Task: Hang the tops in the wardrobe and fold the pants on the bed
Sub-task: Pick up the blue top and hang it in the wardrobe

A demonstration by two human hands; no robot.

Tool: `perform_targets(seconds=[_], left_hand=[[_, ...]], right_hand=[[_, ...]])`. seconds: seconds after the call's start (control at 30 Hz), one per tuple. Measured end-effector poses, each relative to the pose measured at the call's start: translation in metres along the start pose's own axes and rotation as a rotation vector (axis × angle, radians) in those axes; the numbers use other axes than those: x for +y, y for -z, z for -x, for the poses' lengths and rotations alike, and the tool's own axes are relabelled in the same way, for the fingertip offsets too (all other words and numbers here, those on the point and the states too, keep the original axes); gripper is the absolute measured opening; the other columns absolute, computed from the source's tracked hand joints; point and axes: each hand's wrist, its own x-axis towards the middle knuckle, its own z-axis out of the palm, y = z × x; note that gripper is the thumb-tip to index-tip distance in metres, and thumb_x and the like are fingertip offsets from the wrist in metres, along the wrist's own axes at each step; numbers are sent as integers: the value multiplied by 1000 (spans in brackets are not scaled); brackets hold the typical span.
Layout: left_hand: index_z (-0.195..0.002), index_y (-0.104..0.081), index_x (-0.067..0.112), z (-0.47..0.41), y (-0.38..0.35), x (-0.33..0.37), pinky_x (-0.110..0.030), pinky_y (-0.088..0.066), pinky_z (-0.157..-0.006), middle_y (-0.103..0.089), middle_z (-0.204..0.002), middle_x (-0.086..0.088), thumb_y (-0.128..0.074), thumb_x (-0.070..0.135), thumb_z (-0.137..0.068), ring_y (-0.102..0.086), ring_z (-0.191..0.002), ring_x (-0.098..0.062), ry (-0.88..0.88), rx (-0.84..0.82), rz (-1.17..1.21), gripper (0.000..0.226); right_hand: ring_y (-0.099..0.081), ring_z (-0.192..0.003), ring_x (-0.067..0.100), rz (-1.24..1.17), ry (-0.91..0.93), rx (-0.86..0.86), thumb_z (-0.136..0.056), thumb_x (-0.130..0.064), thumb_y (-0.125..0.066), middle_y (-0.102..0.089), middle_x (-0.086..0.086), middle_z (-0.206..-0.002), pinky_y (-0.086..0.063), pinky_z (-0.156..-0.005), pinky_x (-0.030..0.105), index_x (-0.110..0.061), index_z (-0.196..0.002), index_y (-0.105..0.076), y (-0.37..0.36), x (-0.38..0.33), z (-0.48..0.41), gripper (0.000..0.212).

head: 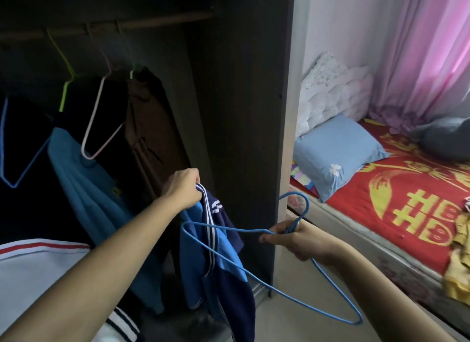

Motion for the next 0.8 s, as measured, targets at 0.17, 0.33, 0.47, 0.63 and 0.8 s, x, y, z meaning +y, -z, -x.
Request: perform_targets(seconds=[0.17,0.33,0.47,0.63,0.8], left_hand=[[-91,-58,23,10,9,-4,-32,-42,-68,-67,-95,-4,-62,25,-82,-64,-91,-29,-16,87,-335,9],[-91,-63,24,17,12,-9,-32,-46,-71,-68,-97,-3,-67,30,-81,-65,-93,-28,37,75,-243,12],[-67,-60,23,21,16,3,-26,-44,-64,-68,-77,2,-69,20,-74,-63,-78,-22,38,90,112,12],[-70,-68,20,33,36,18,-23,-41,-57,-65,-63,7,-71,20,-74,-64,-67,-16,-81,107,278,5],[-80,-67,26,35,42,1,-39,-37,-104,-58,-120,3,-70,43,-81,-48,-120,-20,-233,160,182,17]], right_hand=[[-24,-42,9,-174,-4,-2,-96,-21,-63,-31,-4,-51,-16,-42,23,-6,-104,-73,7,-16,10,20],[-32,-41,8,-188,52,52,-99,-23,-59,-38,-7,-50,-24,-39,22,-10,-105,-73,-11,-32,4,20],[-34,-38,9,-89,7,104,-99,-22,-58,-37,-2,-53,-29,-36,22,2,-103,-69,-55,-31,-30,27],[-32,-39,10,-130,40,235,-95,-26,-61,-37,0,-53,-28,-39,24,-6,-86,-74,-71,-41,-59,25],[-31,-41,3,-283,296,360,-103,-28,-48,-38,-12,-45,-26,-42,20,-5,-90,-76,-44,-80,-50,38]])
